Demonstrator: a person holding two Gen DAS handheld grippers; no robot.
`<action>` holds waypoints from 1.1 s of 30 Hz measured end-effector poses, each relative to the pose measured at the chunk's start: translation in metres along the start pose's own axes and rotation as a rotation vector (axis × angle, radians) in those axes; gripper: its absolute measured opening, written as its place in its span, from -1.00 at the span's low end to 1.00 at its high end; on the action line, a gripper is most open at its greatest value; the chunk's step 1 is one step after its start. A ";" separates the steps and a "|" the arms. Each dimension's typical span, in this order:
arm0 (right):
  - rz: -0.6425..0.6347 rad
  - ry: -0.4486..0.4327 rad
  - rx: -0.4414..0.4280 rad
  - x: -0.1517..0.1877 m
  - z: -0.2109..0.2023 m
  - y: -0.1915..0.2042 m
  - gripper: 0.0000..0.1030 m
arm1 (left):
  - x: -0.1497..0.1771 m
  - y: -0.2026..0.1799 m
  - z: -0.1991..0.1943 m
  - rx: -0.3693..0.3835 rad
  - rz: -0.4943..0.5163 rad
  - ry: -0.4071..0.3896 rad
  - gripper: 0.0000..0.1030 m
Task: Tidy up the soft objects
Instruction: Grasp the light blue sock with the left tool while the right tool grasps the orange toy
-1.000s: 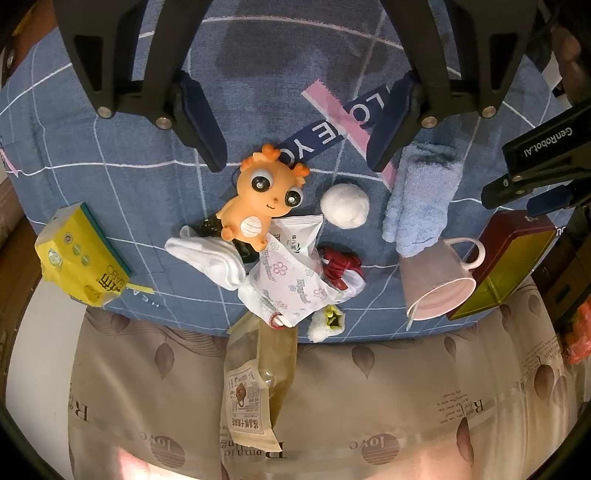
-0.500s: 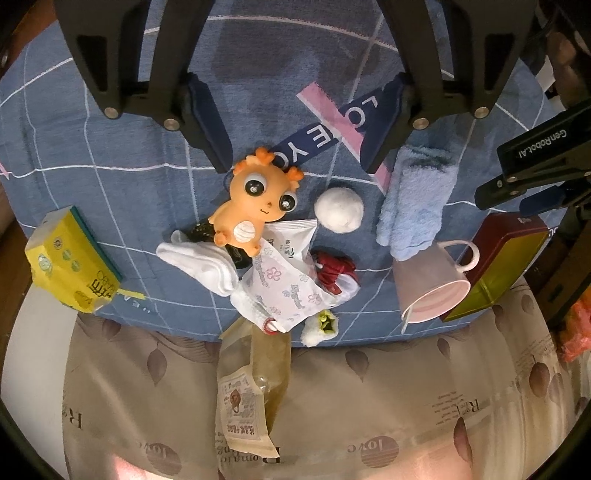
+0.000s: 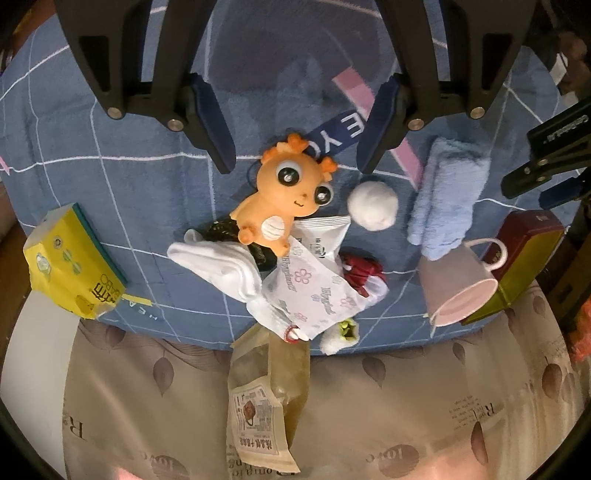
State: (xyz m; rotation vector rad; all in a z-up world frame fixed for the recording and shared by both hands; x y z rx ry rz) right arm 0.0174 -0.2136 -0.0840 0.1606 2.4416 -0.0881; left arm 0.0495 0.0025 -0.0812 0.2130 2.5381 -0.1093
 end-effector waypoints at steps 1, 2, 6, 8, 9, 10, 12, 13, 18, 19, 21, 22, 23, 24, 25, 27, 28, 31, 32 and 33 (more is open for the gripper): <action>-0.002 0.006 0.000 -0.001 0.003 0.000 0.23 | 0.000 0.000 0.001 0.000 0.001 0.002 0.37; -0.002 0.012 -0.005 -0.001 0.006 0.000 0.20 | 0.000 0.000 0.002 0.001 0.001 0.003 0.37; -0.010 0.031 0.002 -0.004 0.020 0.001 0.12 | 0.000 0.002 0.007 0.002 -0.002 0.013 0.37; -0.016 0.038 0.012 -0.005 0.026 0.001 0.12 | 0.000 0.002 0.010 0.002 -0.003 0.019 0.37; -0.019 0.046 0.015 -0.005 0.030 0.002 0.12 | 0.000 0.003 0.012 0.002 -0.002 0.023 0.37; -0.017 0.051 0.011 -0.005 0.032 0.002 0.12 | 0.000 0.003 0.014 0.002 -0.002 0.026 0.37; -0.022 0.063 0.010 -0.005 0.039 0.003 0.12 | 0.000 0.003 0.018 0.006 -0.003 0.035 0.37; -0.024 0.066 0.011 -0.006 0.042 0.004 0.11 | 0.000 0.002 0.020 0.011 -0.001 0.041 0.37; -0.028 0.074 0.021 -0.009 0.051 0.005 0.09 | -0.001 -0.002 0.029 0.037 -0.004 0.063 0.37; -0.026 0.076 0.031 -0.010 0.052 0.005 0.09 | -0.001 -0.004 0.031 0.045 -0.008 0.069 0.37; -0.022 0.081 0.042 -0.011 0.056 0.006 0.07 | -0.001 -0.006 0.034 0.055 -0.010 0.075 0.37; -0.020 0.084 0.038 -0.011 0.059 0.007 0.05 | -0.002 -0.008 0.035 0.065 -0.012 0.075 0.37; -0.020 0.087 0.035 -0.011 0.061 0.008 0.04 | -0.003 -0.009 0.036 0.072 -0.012 0.073 0.37; -0.022 0.092 0.034 -0.010 0.064 0.009 -0.01 | -0.004 -0.011 0.036 0.080 -0.011 0.071 0.37; -0.022 0.096 0.030 -0.009 0.066 0.010 -0.02 | -0.005 -0.013 0.037 0.085 -0.010 0.072 0.37; -0.024 0.096 0.026 -0.008 0.067 0.012 -0.03 | -0.006 -0.017 0.037 0.099 -0.009 0.071 0.37; -0.029 0.089 0.029 -0.007 0.067 0.012 -0.03 | -0.006 -0.017 0.038 0.106 -0.012 0.072 0.37; -0.029 0.082 0.022 -0.007 0.066 0.012 -0.05 | -0.008 -0.022 0.036 0.144 -0.030 0.066 0.37; -0.025 0.079 0.016 -0.006 0.066 0.012 -0.05 | -0.009 -0.022 0.036 0.150 -0.034 0.066 0.37; -0.021 0.079 0.008 -0.006 0.065 0.011 -0.05 | -0.009 -0.024 0.035 0.154 -0.035 0.064 0.37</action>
Point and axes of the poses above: each gripper's, at about its wrist camera, not at the fingertips, and z roughly the way its jaws point, y to its left, x to its underside, the point moved 8 cm from there along z, roughly the way its jaws point, and after that the axes turned 7 degrees about x, right-handed, at the moved point
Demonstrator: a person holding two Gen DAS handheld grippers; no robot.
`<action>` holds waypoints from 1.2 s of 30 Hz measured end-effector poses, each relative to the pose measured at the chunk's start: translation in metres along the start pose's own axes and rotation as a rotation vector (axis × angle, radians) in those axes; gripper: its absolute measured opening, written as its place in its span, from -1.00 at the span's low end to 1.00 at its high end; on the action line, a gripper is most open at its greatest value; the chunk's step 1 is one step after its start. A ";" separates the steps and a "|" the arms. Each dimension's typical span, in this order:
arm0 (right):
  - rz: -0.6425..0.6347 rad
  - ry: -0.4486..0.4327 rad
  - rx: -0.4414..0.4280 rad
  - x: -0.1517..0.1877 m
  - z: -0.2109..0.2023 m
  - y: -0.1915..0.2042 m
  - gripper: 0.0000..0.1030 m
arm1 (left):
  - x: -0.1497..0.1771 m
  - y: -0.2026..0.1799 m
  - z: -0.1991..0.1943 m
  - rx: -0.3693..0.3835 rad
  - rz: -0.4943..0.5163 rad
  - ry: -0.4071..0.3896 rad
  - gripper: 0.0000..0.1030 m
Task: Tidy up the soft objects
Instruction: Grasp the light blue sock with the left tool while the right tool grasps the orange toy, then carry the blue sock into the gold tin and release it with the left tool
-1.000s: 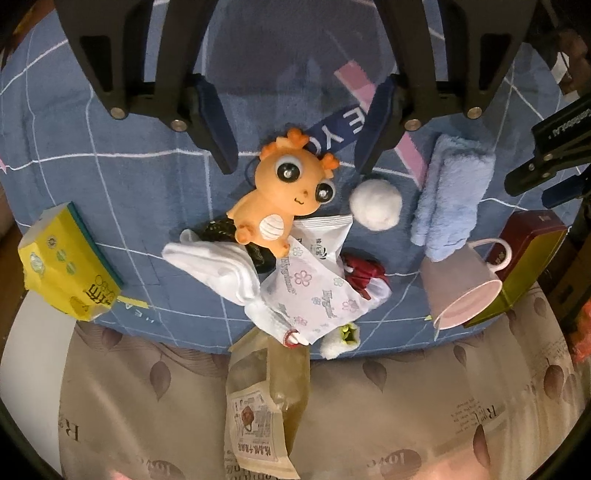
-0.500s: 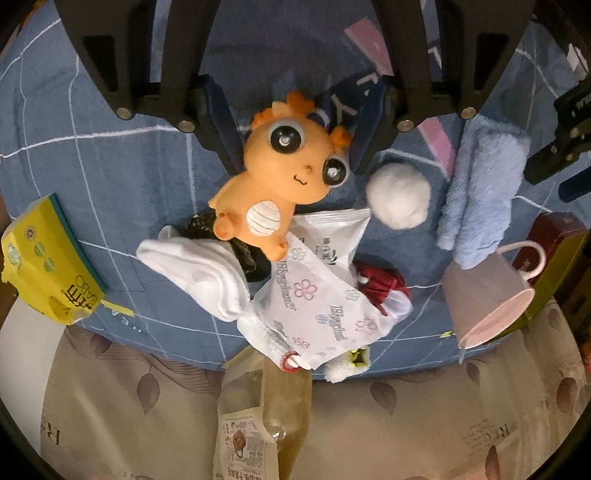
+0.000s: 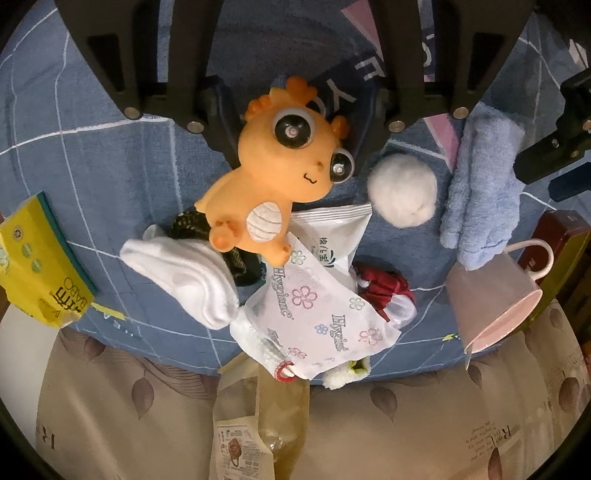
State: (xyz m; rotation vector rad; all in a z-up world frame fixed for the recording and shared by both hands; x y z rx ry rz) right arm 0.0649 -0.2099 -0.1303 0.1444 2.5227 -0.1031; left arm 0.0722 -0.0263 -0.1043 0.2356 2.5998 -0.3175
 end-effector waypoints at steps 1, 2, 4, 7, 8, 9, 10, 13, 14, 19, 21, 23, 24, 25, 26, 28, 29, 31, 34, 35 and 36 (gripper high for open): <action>0.002 0.001 -0.005 0.000 0.000 0.000 -0.06 | -0.001 -0.001 0.000 0.005 0.003 -0.001 0.37; 0.005 0.000 -0.008 0.000 -0.001 -0.001 -0.06 | -0.001 -0.002 -0.001 0.004 0.008 -0.001 0.37; 0.011 0.000 -0.014 0.000 -0.002 -0.002 -0.06 | -0.002 -0.006 0.000 0.002 0.023 0.000 0.37; 0.023 0.005 -0.019 0.002 -0.003 -0.005 -0.06 | -0.005 -0.013 0.007 0.002 0.046 0.005 0.37; 0.027 0.005 -0.022 0.002 -0.004 -0.006 -0.06 | -0.006 -0.015 0.008 0.001 0.052 0.007 0.37; 0.032 0.006 -0.022 0.002 -0.004 -0.008 -0.06 | -0.006 -0.016 0.011 -0.001 0.059 0.014 0.37; 0.034 0.006 -0.019 0.003 -0.005 -0.010 -0.06 | -0.006 -0.018 0.016 0.002 0.064 0.023 0.37; 0.038 0.001 -0.017 0.003 -0.008 -0.012 -0.06 | -0.006 -0.019 0.028 -0.004 0.076 0.043 0.37; 0.038 -0.001 -0.015 0.004 -0.009 -0.014 -0.06 | -0.006 -0.019 0.031 -0.005 0.078 0.047 0.37; 0.046 0.006 -0.023 0.006 -0.009 -0.017 -0.06 | -0.009 -0.018 0.045 -0.018 0.090 0.070 0.37; 0.045 0.013 -0.032 0.007 -0.007 -0.016 -0.06 | -0.009 -0.017 0.049 -0.018 0.091 0.079 0.37; 0.042 0.014 -0.033 0.007 -0.007 -0.015 -0.06 | -0.008 -0.016 0.053 -0.012 0.088 0.086 0.37; 0.039 0.014 -0.033 0.008 -0.007 -0.015 -0.06 | -0.008 -0.016 0.053 -0.008 0.090 0.084 0.36; 0.039 0.014 -0.035 0.007 -0.007 -0.015 -0.06 | -0.007 -0.017 0.052 0.000 0.099 0.082 0.20; 0.041 0.014 -0.035 0.007 -0.007 -0.015 -0.06 | -0.007 -0.020 0.052 0.016 0.107 0.084 -0.08; 0.041 0.015 -0.036 0.007 -0.007 -0.015 -0.06 | -0.006 -0.022 0.051 0.028 0.116 0.088 -0.20; 0.041 0.015 -0.036 0.007 -0.007 -0.015 -0.06 | -0.007 -0.024 0.050 0.031 0.119 0.089 -0.29; 0.040 0.015 -0.036 0.007 -0.007 -0.015 -0.06 | -0.006 -0.025 0.047 0.042 0.121 0.090 -0.34; 0.041 0.015 -0.036 0.007 -0.007 -0.015 -0.06 | -0.007 -0.027 0.040 0.056 0.126 0.085 -0.36; 0.041 0.015 -0.035 0.007 -0.007 -0.015 -0.06 | -0.008 -0.028 0.036 0.061 0.133 0.080 -0.36; 0.040 0.015 -0.035 0.007 -0.007 -0.015 -0.06 | -0.009 -0.029 0.031 0.067 0.139 0.074 -0.36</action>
Point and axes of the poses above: each gripper's, at about its wrist camera, not at the fingertips, and z roughly the way its jaws point, y to its left, x to its underside, the point moved 8 cm from there along z, roughly the way its jaws point, and after that the axes turned 7 degrees about x, right-handed, at the moved point
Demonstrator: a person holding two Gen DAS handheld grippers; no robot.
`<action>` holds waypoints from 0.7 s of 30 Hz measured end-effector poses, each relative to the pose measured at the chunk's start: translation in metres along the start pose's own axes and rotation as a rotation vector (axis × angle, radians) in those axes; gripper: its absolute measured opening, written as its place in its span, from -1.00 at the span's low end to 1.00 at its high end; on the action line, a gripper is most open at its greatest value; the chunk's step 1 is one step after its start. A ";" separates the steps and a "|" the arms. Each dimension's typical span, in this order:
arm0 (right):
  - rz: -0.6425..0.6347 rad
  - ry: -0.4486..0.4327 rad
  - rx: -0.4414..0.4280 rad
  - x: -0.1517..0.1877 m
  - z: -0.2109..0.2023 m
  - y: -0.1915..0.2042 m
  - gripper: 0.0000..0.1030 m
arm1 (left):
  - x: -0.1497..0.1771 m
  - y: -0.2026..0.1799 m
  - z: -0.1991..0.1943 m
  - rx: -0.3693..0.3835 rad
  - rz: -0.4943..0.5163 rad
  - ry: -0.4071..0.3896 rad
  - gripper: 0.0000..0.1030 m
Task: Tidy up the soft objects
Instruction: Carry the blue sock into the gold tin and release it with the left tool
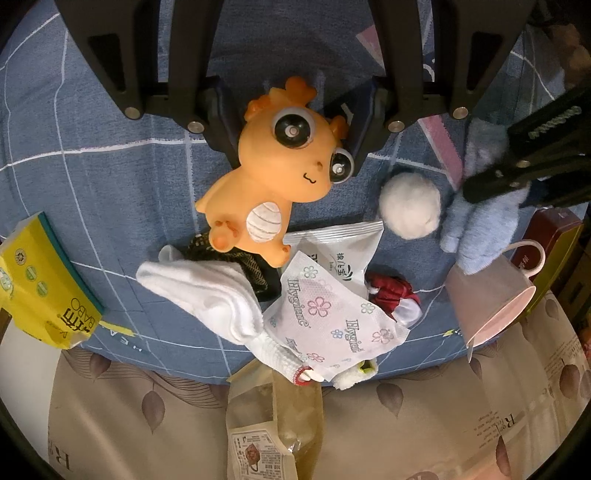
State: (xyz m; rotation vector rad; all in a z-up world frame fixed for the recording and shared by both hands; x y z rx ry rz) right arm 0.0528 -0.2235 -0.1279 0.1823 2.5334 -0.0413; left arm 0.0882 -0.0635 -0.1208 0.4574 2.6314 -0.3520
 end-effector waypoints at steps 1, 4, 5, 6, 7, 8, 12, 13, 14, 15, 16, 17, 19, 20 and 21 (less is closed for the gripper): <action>0.000 0.000 0.000 0.000 0.000 0.000 -0.06 | -0.001 0.000 -0.004 0.003 0.005 -0.006 -0.36; -0.002 -0.001 0.003 0.000 0.000 0.000 -0.05 | -0.006 -0.001 -0.018 0.013 0.020 -0.028 -0.36; -0.003 -0.001 0.004 0.000 0.000 0.001 -0.05 | -0.008 -0.001 -0.022 0.012 0.021 -0.035 -0.36; -0.004 0.000 0.004 0.000 0.001 0.001 -0.05 | -0.010 -0.001 -0.028 0.011 0.028 -0.045 -0.37; -0.005 0.000 0.005 0.001 0.001 0.001 -0.05 | -0.014 0.000 -0.033 0.009 0.035 -0.055 -0.37; -0.005 -0.001 0.004 0.001 0.001 0.001 -0.05 | -0.017 0.001 -0.037 0.005 0.038 -0.065 -0.36; -0.008 -0.001 0.008 0.001 0.001 0.001 -0.05 | -0.033 0.012 -0.058 -0.015 0.044 -0.113 -0.36; -0.009 -0.001 0.008 0.001 0.001 0.001 -0.05 | -0.039 0.020 -0.065 -0.034 0.041 -0.131 -0.36; -0.009 -0.001 0.008 0.001 0.001 0.001 -0.05 | -0.043 0.028 -0.070 -0.052 0.039 -0.143 -0.36; -0.009 -0.001 0.008 0.001 0.001 0.001 -0.05 | -0.047 0.039 -0.076 -0.070 0.033 -0.153 -0.36; -0.010 -0.001 0.008 0.001 0.001 0.001 -0.05 | -0.050 0.048 -0.079 -0.086 0.028 -0.158 -0.36; -0.011 -0.001 0.008 0.001 0.001 0.002 -0.05 | -0.052 0.062 -0.082 -0.111 0.021 -0.161 -0.36; -0.010 -0.001 0.009 0.000 0.001 0.001 -0.05 | -0.058 0.094 -0.086 -0.172 -0.002 -0.162 -0.36; -0.011 -0.001 0.009 0.001 0.001 0.001 -0.05 | -0.060 0.106 -0.088 -0.195 -0.012 -0.161 -0.36; -0.012 -0.001 0.010 0.001 0.001 0.001 -0.05 | -0.061 0.123 -0.089 -0.226 -0.027 -0.159 -0.36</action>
Point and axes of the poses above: each gripper's, at about its wrist camera, not at the fingertips, and z roughly the way its jaws point, y to its left, x to its underside, the point moved 8 cm from there along z, roughly the way its jaws point, and after that the axes turned 7 degrees about x, right-handed, at the moved point
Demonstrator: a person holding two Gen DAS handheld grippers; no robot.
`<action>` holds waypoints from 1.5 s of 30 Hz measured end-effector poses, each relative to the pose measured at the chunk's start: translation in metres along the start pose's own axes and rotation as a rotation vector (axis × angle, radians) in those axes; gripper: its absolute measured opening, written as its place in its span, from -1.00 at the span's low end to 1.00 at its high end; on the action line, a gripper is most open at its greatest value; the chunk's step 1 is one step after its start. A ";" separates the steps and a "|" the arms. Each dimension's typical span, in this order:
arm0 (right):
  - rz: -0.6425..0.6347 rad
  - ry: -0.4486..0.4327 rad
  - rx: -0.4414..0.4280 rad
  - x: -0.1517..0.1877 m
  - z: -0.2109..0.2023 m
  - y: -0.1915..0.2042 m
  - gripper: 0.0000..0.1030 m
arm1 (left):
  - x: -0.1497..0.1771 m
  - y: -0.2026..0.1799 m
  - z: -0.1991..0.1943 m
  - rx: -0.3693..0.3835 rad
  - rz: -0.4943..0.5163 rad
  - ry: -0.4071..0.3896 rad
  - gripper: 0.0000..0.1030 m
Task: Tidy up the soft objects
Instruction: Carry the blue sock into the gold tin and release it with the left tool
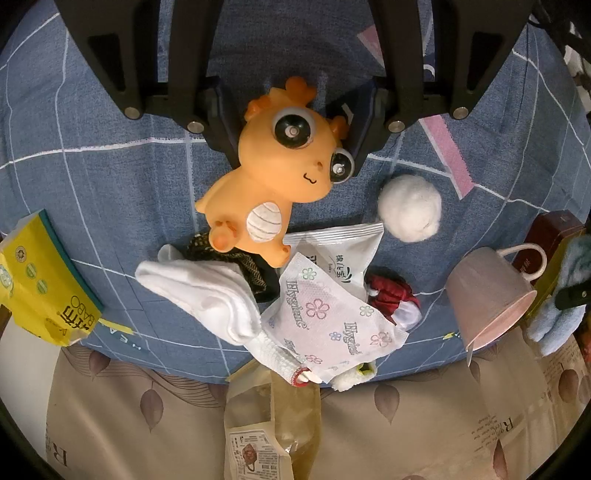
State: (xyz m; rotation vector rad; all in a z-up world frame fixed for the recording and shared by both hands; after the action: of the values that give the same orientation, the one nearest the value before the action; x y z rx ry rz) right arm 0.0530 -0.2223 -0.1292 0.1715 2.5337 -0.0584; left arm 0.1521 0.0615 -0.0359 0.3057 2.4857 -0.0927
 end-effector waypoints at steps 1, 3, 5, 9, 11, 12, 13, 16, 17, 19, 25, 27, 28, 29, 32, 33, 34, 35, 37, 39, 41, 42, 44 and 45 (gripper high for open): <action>-0.001 0.000 0.001 0.000 0.000 0.000 -0.05 | -0.001 0.021 0.005 -0.038 -0.019 0.007 -0.36; -0.001 0.001 0.002 0.000 0.000 0.000 -0.05 | -0.002 0.051 0.011 -0.078 -0.047 0.021 -0.36; -0.002 0.002 0.003 0.000 0.000 0.000 -0.05 | -0.001 0.083 0.021 -0.124 -0.086 0.045 -0.36; -0.009 0.002 0.010 0.001 0.000 0.001 -0.05 | 0.005 0.134 0.038 -0.161 -0.152 0.088 -0.36; -0.010 0.003 0.013 0.001 0.000 0.001 -0.05 | 0.008 0.150 0.045 -0.167 -0.168 0.099 -0.36; -0.011 0.004 0.016 0.001 0.000 0.001 -0.05 | 0.009 0.153 0.047 -0.166 -0.176 0.104 -0.36; -0.014 0.004 0.017 0.001 0.000 0.001 -0.05 | 0.012 0.159 0.050 -0.159 -0.182 0.112 -0.36; -0.020 0.005 0.024 0.001 0.000 0.001 -0.05 | 0.017 0.169 0.061 -0.167 -0.177 0.138 -0.36; -0.023 0.006 0.027 0.001 0.000 0.002 -0.05 | 0.018 0.170 0.067 -0.174 -0.175 0.149 -0.36; -0.026 0.006 0.032 0.001 -0.001 0.002 -0.05 | 0.021 0.171 0.074 -0.175 -0.174 0.164 -0.36; -0.037 0.009 0.045 0.001 -0.001 0.003 -0.05 | 0.031 0.170 0.086 -0.166 -0.169 0.191 -0.18; -0.039 0.010 0.048 0.000 0.000 0.003 -0.05 | 0.033 0.170 0.089 -0.165 -0.164 0.203 -0.11; -0.038 0.010 0.047 0.000 0.000 0.003 -0.05 | 0.034 0.171 0.089 -0.166 -0.164 0.205 -0.07; -0.037 0.012 0.046 0.000 0.000 0.003 -0.05 | 0.034 0.171 0.089 -0.169 -0.165 0.204 -0.07; -0.040 0.010 0.048 0.000 -0.001 0.003 -0.05 | 0.033 0.171 0.083 -0.159 -0.179 0.195 -0.04; -0.042 0.011 0.049 0.000 -0.001 0.004 -0.05 | 0.031 0.171 0.080 -0.157 -0.180 0.189 -0.03; -0.044 0.010 0.049 0.000 -0.002 0.005 -0.05 | 0.029 0.170 0.075 -0.152 -0.177 0.176 0.02; -0.046 0.008 0.048 0.000 -0.003 0.006 -0.05 | 0.026 0.170 0.071 -0.149 -0.174 0.165 0.07; -0.048 0.002 0.046 0.000 -0.006 0.008 -0.05 | 0.021 0.168 0.060 -0.151 -0.172 0.141 0.08; -0.049 -0.010 0.044 -0.001 -0.011 0.009 -0.05 | 0.016 0.164 0.050 -0.148 -0.174 0.114 0.09; -0.047 -0.026 0.043 -0.003 -0.018 0.010 -0.05 | 0.015 0.161 0.040 -0.148 -0.191 0.095 0.10; -0.046 -0.032 0.041 -0.004 -0.021 0.010 -0.05 | 0.015 0.158 0.034 -0.143 -0.203 0.079 0.10; -0.044 -0.048 0.040 -0.006 -0.028 0.010 -0.05 | 0.017 0.153 0.028 -0.141 -0.221 0.062 0.10; -0.045 -0.058 0.040 -0.008 -0.031 0.010 -0.05 | 0.018 0.150 0.024 -0.128 -0.230 0.046 0.10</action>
State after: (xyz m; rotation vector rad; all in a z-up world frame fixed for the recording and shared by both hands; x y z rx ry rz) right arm 0.0429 -0.2104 -0.0990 0.1267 2.4797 -0.1302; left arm 0.1884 0.2072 -0.0652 -0.0334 2.5500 -0.0205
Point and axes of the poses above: each gripper's, at about its wrist camera, not at the fingertips, and z roughly the way its jaws point, y to its left, x to its underside, the point moved 8 cm from there along z, roughly the way its jaws point, and after that the axes turned 7 degrees about x, right-handed, at the moved point
